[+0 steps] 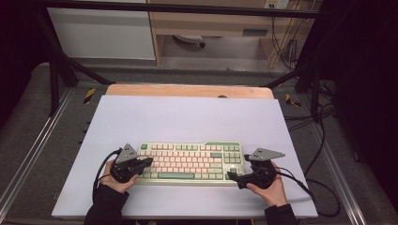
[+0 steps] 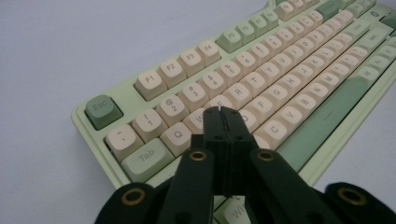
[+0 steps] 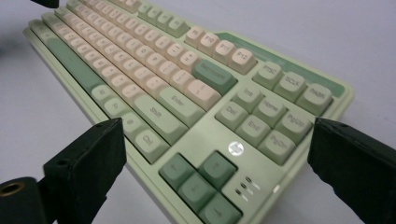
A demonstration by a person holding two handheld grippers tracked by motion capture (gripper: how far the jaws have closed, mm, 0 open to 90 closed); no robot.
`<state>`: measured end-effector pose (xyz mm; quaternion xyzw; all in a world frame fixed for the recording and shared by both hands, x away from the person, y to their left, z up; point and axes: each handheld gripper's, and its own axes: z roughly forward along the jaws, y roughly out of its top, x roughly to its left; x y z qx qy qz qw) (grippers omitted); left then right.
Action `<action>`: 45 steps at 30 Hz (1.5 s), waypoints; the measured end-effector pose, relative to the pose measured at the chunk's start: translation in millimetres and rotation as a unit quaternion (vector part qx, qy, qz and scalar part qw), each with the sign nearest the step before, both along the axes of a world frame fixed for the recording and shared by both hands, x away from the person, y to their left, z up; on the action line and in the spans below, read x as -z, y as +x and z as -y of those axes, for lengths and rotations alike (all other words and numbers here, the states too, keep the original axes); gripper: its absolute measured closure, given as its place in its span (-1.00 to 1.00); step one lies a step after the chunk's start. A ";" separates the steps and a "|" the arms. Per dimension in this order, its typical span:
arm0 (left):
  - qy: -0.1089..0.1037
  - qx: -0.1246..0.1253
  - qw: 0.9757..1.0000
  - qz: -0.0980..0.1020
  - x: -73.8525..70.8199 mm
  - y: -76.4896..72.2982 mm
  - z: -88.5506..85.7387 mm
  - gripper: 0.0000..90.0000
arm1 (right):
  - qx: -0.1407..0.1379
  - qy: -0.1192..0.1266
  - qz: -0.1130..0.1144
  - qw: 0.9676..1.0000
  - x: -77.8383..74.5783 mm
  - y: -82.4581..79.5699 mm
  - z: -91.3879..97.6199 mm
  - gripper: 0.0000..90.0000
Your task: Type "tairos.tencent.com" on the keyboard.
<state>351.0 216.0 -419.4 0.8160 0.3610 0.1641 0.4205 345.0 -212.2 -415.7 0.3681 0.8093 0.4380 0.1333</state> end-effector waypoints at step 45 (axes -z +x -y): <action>-0.003 0.002 1.000 0.002 -0.8 -0.6 -0.3 1.00 | -0.053 0.014 0.002 0.999 -11.4 20.4 -98.9 0.95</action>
